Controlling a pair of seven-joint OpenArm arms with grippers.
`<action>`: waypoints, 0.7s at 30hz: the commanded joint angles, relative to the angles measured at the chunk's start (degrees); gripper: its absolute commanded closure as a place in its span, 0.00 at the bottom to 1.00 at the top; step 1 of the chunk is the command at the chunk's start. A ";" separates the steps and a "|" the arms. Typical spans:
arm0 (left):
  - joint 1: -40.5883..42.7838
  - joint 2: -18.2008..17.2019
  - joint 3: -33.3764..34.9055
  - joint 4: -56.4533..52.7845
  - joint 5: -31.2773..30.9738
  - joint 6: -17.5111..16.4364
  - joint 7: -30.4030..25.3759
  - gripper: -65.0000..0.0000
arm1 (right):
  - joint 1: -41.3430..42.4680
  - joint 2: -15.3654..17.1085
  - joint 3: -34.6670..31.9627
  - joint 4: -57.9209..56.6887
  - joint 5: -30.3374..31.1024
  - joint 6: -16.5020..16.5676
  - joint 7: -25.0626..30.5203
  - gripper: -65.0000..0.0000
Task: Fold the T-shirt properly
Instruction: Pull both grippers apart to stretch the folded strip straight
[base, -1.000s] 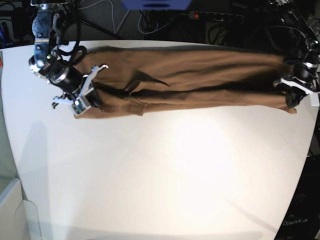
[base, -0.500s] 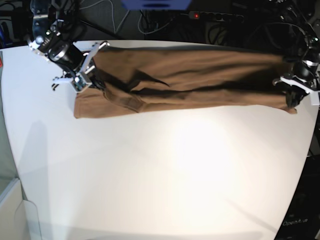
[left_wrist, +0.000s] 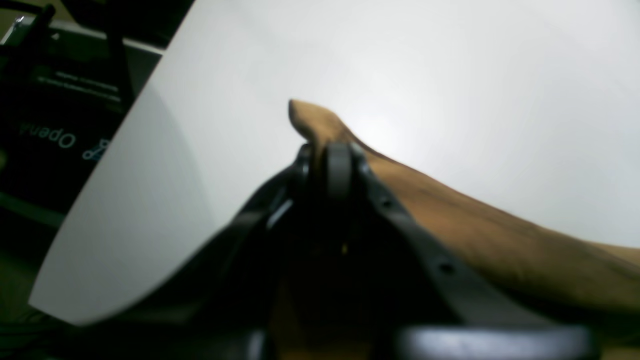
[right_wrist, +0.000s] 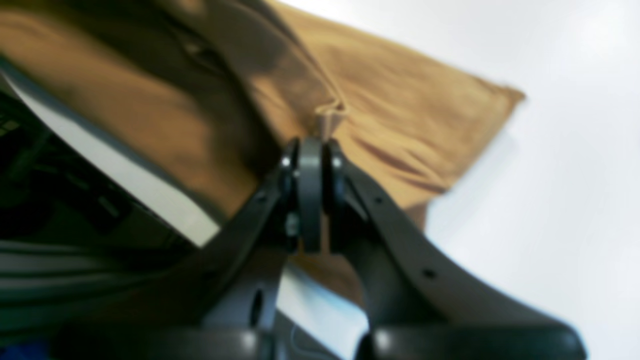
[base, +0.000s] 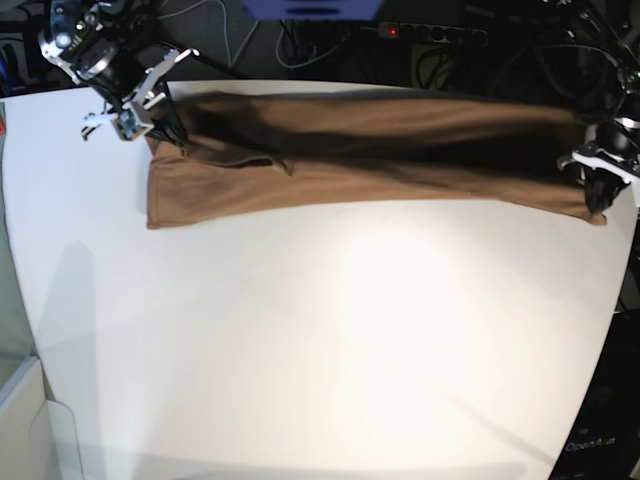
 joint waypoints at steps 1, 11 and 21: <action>0.32 -0.87 -0.30 1.14 -0.93 0.02 -1.55 0.95 | -0.68 -0.12 0.58 0.83 1.00 -0.03 2.45 0.98; 0.94 -0.52 -0.13 -0.97 -0.49 0.02 -1.64 0.95 | -4.90 -0.91 0.06 -0.40 0.91 -0.03 6.84 0.98; -0.64 -1.22 -0.04 -7.39 -0.32 0.02 -2.25 0.95 | -2.88 -0.82 -0.03 -4.44 0.83 -0.03 6.93 0.99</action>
